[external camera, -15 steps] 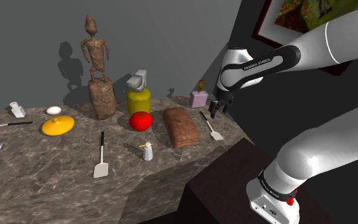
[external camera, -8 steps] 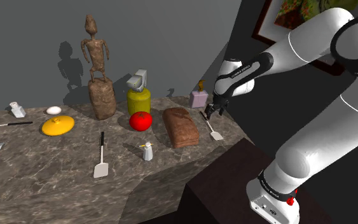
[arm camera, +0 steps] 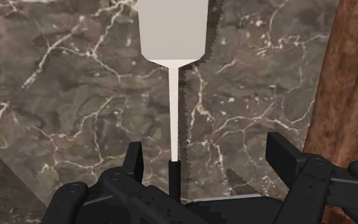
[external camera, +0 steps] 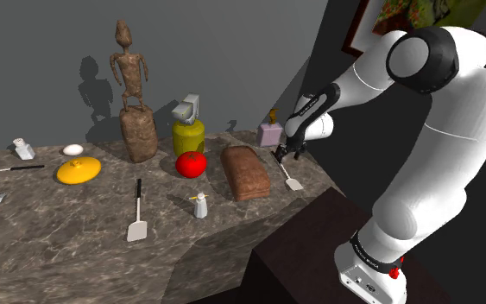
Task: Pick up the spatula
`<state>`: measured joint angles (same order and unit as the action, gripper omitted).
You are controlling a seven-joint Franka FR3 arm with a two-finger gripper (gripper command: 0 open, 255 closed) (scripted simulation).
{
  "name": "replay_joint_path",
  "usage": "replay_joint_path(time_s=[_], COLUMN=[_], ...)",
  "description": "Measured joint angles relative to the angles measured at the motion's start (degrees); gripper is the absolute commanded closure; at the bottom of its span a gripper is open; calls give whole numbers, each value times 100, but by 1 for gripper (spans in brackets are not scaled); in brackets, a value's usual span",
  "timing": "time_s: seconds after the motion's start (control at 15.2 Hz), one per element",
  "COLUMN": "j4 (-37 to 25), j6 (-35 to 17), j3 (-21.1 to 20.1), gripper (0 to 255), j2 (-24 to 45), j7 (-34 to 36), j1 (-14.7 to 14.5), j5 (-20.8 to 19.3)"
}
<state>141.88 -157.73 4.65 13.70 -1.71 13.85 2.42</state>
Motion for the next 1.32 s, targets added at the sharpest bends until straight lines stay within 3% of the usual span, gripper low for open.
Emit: replay_joint_path(time_s=[0.13, 0.73, 0.79, 1.32], j4=[-267, -608, -612, -617], j6=[-313, -917, -939, -961], j3=[-23, -152, -157, -161], gripper=[0, 0, 255, 255], j2=[495, 1374, 1399, 1423], j7=[-26, -173, -175, -173], j1=[100, 319, 322, 322], j5=[151, 344, 348, 351])
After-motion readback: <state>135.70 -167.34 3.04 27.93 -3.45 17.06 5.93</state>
